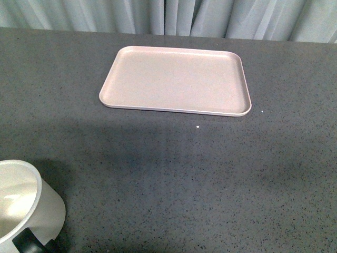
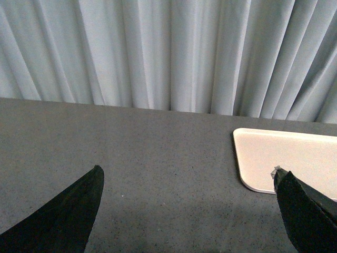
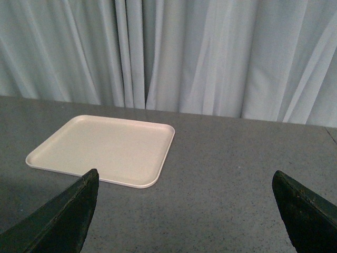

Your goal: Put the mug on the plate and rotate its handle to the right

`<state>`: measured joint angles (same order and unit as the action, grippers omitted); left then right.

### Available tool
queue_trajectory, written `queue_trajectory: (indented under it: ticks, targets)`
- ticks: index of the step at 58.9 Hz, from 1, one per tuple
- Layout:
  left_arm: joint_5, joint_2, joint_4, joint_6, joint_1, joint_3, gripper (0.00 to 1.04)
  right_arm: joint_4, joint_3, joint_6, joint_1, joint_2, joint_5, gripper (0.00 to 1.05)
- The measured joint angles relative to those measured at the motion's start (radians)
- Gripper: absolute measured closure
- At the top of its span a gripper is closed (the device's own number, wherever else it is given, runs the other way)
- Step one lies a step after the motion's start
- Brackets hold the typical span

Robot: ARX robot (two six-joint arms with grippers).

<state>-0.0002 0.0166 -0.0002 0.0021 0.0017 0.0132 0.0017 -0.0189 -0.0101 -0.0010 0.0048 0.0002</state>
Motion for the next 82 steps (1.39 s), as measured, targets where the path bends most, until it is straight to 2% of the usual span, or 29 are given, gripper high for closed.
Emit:
queue_trajectory:
  ticks: [32,35,37,41,51,56,70,82]
  targets:
    - [-0.005,0.002,-0.002,-0.002,-0.001,0.001,0.09,0.0,0.0,0.0,0.0,0.0,0.0,0.09]
    - [-0.09,0.051,-0.118,-0.034,-0.025,0.045,0.09,0.0,0.0,0.0,0.0,0.0,0.0,0.09]
    - [-0.17,0.161,-0.264,-0.052,-0.047,0.116,0.09,0.0,0.0,0.0,0.0,0.0,0.001,0.09]
    - [-0.201,0.338,-0.366,-0.041,-0.029,0.202,0.09,0.0,0.0,0.0,0.0,0.0,-0.002,0.09]
    - [-0.104,0.623,-0.222,0.088,0.108,0.296,0.09,0.0,0.0,0.0,0.0,0.0,0.0,0.09]
    - [-0.102,0.729,-0.177,0.106,0.123,0.333,0.09,0.0,0.0,0.0,0.0,0.0,0.0,0.09]
    - [-0.131,0.988,-0.104,0.086,-0.019,0.342,0.09,0.0,0.0,0.0,0.0,0.0,0.0,0.09]
    - [-0.129,1.052,-0.084,0.058,-0.067,0.346,0.09,0.0,0.0,0.0,0.0,0.0,0.0,0.09]
